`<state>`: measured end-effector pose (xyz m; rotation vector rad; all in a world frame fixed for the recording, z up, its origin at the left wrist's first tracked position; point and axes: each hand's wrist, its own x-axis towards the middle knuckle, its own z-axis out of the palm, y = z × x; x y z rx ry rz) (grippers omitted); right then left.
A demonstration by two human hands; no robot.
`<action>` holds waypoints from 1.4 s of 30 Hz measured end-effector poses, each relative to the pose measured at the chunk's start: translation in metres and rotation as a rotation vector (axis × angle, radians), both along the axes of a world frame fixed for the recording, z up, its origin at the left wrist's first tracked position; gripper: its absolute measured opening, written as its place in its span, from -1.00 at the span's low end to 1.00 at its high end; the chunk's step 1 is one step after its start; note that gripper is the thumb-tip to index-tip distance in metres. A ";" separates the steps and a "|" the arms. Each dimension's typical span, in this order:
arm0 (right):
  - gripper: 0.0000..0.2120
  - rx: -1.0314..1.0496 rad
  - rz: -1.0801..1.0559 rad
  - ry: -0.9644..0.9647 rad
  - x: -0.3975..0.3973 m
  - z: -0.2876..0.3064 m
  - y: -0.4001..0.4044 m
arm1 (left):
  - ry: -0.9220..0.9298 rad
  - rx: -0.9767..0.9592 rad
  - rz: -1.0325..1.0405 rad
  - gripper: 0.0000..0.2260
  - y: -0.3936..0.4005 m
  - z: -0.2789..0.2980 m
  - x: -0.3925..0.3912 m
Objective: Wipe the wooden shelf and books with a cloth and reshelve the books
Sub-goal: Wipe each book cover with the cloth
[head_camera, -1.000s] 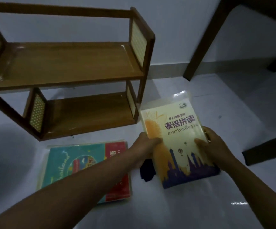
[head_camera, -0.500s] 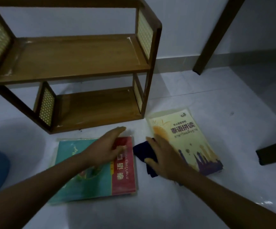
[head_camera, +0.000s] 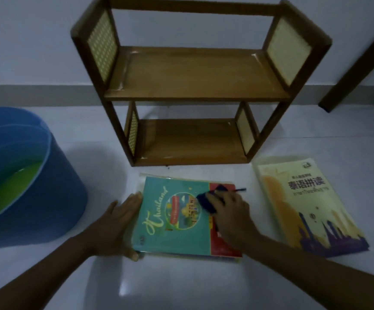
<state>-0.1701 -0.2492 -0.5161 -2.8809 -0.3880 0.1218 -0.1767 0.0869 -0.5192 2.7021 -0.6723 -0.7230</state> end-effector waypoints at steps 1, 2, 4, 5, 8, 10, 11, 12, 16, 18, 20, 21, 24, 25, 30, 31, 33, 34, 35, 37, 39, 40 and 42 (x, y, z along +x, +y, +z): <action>-0.53 -0.026 0.084 -0.024 -0.015 -0.008 0.017 | -0.037 -0.007 -0.008 0.23 0.000 -0.001 -0.001; -0.53 -0.021 0.182 -0.066 -0.028 -0.011 0.033 | -0.075 -0.016 -0.018 0.23 0.000 0.000 -0.001; -0.52 0.035 0.486 -0.122 -0.041 -0.010 0.059 | -0.104 -0.027 -0.024 0.22 0.002 0.001 -0.003; -0.52 0.033 0.637 -0.093 -0.040 -0.006 0.066 | -0.103 -0.028 -0.027 0.21 0.000 0.002 -0.004; -0.48 -0.020 0.657 -0.024 0.011 -0.001 0.080 | -0.097 -0.070 -0.026 0.21 -0.001 0.004 -0.005; -0.40 -0.008 0.303 0.058 0.048 -0.002 0.079 | -0.091 -0.109 -0.010 0.19 -0.004 0.007 -0.003; -0.36 -0.005 0.159 0.088 0.056 0.002 0.079 | -0.089 -0.124 0.006 0.17 -0.005 0.007 -0.001; -0.31 -0.029 0.082 0.095 0.055 0.007 0.085 | -0.091 -0.134 0.012 0.17 -0.007 0.009 0.001; -0.34 -0.042 0.563 0.002 -0.020 0.010 0.120 | -0.124 -0.124 -0.030 0.24 -0.013 0.010 0.013; -0.39 -0.017 0.800 0.051 -0.016 0.013 0.115 | -0.136 -0.120 -0.069 0.27 -0.018 0.010 0.013; -0.41 -0.067 0.708 -0.002 0.024 0.012 0.099 | -0.125 -0.165 -0.049 0.27 -0.020 0.011 0.010; -0.39 -0.075 0.538 0.023 0.043 0.014 0.088 | -0.116 -0.180 -0.035 0.26 -0.020 0.011 0.009; -0.38 -0.116 0.147 0.086 0.051 0.013 0.066 | -0.108 -0.165 -0.023 0.24 -0.020 0.006 0.011; -0.40 -0.122 0.199 0.030 0.034 0.013 0.069 | -0.093 -0.137 -0.033 0.24 -0.020 0.004 0.013; -0.57 -0.072 0.800 0.005 -0.027 0.006 0.046 | -0.098 0.028 -0.076 0.21 -0.023 -0.005 0.020; -0.58 -0.081 0.697 -0.027 -0.015 0.000 0.029 | -0.093 0.029 -0.065 0.22 -0.024 -0.006 0.019; -0.56 -0.103 0.318 -0.106 0.007 -0.008 -0.010 | -0.083 0.028 -0.043 0.22 -0.026 -0.006 0.016; -0.55 -0.125 0.188 -0.089 0.009 -0.006 -0.020 | -0.083 0.024 -0.033 0.22 -0.025 -0.006 0.015; -0.56 -0.146 0.153 -0.081 0.003 -0.007 -0.023 | -0.087 0.024 -0.031 0.21 -0.024 -0.006 0.014; -0.60 -0.153 0.294 -0.135 -0.029 -0.007 -0.012 | -0.094 0.045 -0.035 0.20 -0.026 -0.006 0.014; -0.62 -0.157 0.576 -0.137 -0.057 -0.003 -0.007 | -0.079 0.087 -0.044 0.18 -0.028 -0.003 0.018; -0.63 -0.181 0.618 -0.139 -0.055 0.002 -0.013 | -0.082 0.117 -0.056 0.18 -0.030 0.000 0.020; -0.53 -0.195 0.431 -0.186 -0.037 -0.001 -0.046 | -0.091 0.161 -0.101 0.18 -0.044 0.006 0.017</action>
